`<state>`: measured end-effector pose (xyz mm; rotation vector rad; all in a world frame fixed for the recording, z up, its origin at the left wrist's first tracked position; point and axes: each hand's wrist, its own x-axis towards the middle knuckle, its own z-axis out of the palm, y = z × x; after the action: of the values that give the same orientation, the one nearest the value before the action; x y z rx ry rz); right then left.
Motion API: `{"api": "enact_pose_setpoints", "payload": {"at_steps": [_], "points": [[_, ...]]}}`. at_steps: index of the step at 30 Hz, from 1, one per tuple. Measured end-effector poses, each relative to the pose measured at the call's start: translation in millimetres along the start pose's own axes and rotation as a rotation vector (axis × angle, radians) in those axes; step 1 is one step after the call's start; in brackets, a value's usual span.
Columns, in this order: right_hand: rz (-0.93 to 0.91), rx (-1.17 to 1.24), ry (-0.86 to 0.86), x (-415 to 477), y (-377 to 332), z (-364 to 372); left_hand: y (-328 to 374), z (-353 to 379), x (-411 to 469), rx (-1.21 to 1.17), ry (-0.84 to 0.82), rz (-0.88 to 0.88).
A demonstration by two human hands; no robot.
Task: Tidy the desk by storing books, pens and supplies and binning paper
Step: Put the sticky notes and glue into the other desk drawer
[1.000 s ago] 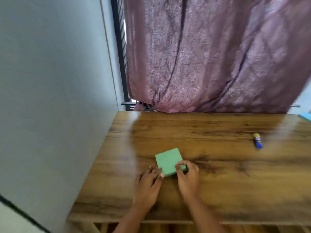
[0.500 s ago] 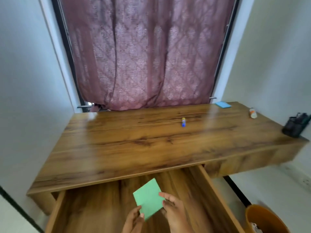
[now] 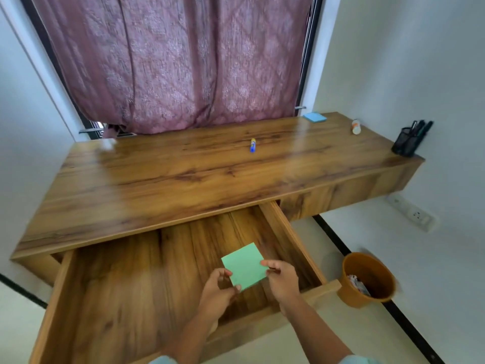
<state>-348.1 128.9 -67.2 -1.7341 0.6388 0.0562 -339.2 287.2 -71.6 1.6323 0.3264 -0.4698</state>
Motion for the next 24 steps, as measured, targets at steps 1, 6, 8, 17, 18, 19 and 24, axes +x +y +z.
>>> {"api": "enact_pose_setpoints", "payload": {"at_steps": [1,6,8,17,18,19,24], "points": [[-0.035,-0.124,0.008,2,0,-3,1,2,2,0.011,-0.025,-0.025],[-0.021,-0.54,-0.007,13,-7,-17,-1,22,13,0.04,-0.119,-0.138],[0.042,-0.701,-0.042,16,-11,-23,-5,31,22,0.05,-0.122,-0.166],[-0.027,-1.233,-0.229,12,-2,-23,-19,73,42,0.472,-0.219,-0.038],[-0.022,-1.221,-0.264,14,-1,-23,-19,75,43,0.519,-0.234,-0.02],[-0.015,-1.215,-0.295,16,-1,-23,-19,76,45,0.559,-0.252,-0.005],[0.002,-1.288,-0.331,20,0,-23,-20,79,50,0.739,-0.301,0.1]]}}
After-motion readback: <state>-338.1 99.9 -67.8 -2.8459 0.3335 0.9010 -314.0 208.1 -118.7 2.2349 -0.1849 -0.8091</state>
